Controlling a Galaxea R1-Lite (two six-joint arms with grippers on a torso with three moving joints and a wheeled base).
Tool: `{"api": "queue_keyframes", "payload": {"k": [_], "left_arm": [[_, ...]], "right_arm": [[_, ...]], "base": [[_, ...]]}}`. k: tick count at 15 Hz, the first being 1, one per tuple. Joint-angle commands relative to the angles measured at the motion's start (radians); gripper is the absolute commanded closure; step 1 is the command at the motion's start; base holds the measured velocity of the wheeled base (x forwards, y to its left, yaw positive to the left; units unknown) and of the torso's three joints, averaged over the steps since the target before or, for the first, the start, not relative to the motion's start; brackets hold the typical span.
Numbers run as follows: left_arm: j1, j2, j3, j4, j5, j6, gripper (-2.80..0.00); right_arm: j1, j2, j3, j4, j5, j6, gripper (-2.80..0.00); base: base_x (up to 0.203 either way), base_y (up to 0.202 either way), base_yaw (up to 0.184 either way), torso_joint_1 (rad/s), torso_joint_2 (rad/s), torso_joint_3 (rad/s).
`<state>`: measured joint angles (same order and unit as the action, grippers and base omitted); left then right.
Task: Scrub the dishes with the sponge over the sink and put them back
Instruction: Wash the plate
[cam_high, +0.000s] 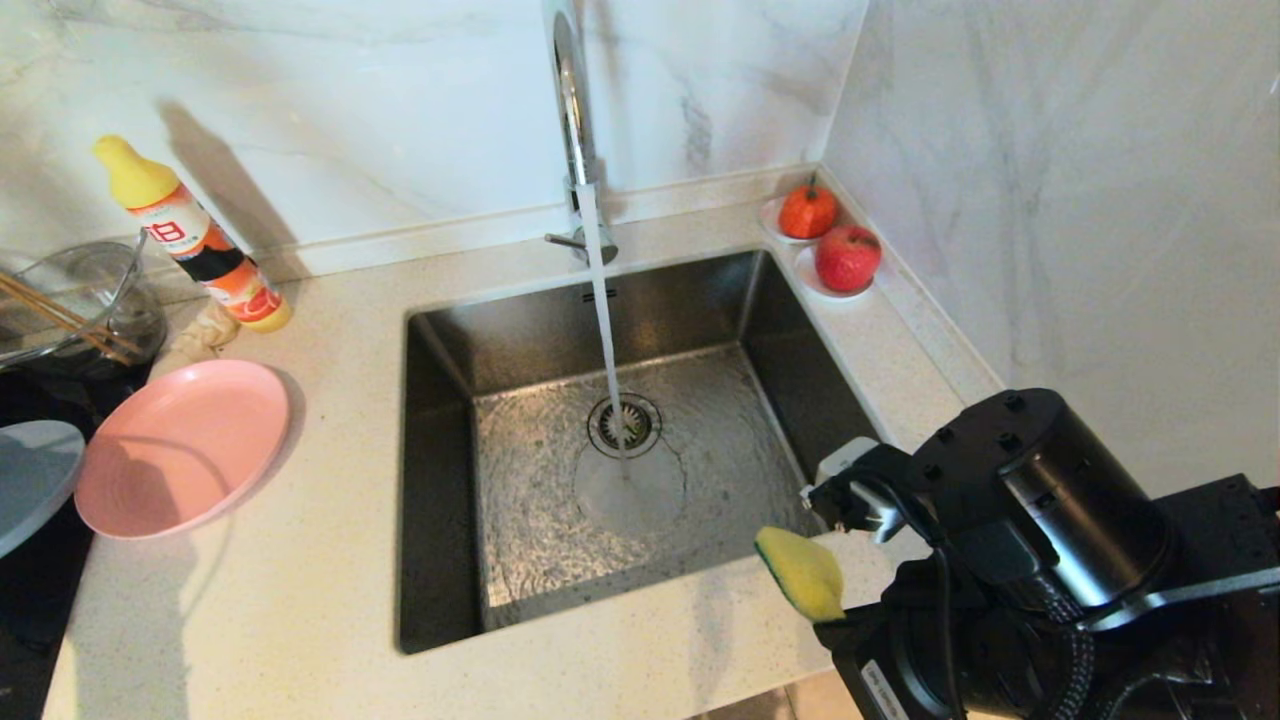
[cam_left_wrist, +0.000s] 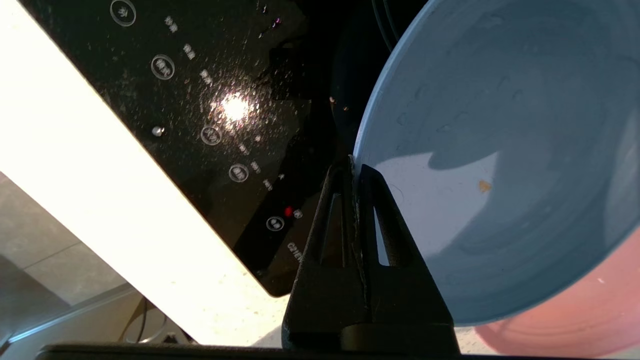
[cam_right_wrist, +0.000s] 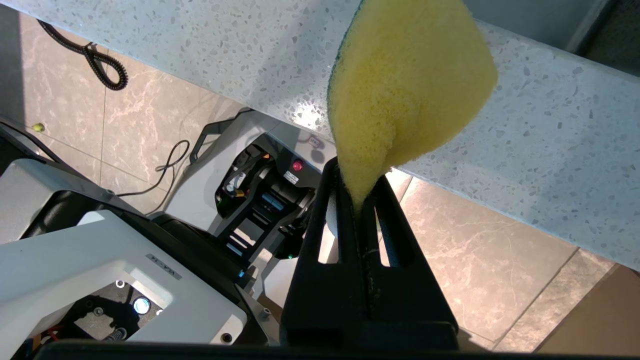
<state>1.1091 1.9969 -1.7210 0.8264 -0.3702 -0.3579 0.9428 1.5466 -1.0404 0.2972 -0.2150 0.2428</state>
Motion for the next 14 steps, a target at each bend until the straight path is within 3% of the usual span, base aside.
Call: {"api": "queue_keyframes", "payload": {"k": [1, 7, 14], "left_arm": [[0.003, 0.030, -0.021, 0.003, -0.001, -0.005, 0.00], [0.015, 0.054, -0.081, 0.023, -0.001, -0.006, 0.00], [0.015, 0.048, -0.018, 0.059, -0.003, 0.022, 0.00]], "right_arm": [[0.001, 0.001, 0.000, 0.002, -0.001, 0.001, 0.00], [0.002, 0.004, -0.001, 0.002, -0.001, 0.001, 0.00], [0.002, -0.006, -0.002, 0.003, -0.003, 0.006, 0.00]], "base": [[0.000, 0.000, 0.000, 0.000, 0.00, 0.000], [0.000, 0.000, 0.000, 0.000, 0.00, 0.000], [0.000, 0.000, 0.000, 0.000, 0.00, 0.000]]}}
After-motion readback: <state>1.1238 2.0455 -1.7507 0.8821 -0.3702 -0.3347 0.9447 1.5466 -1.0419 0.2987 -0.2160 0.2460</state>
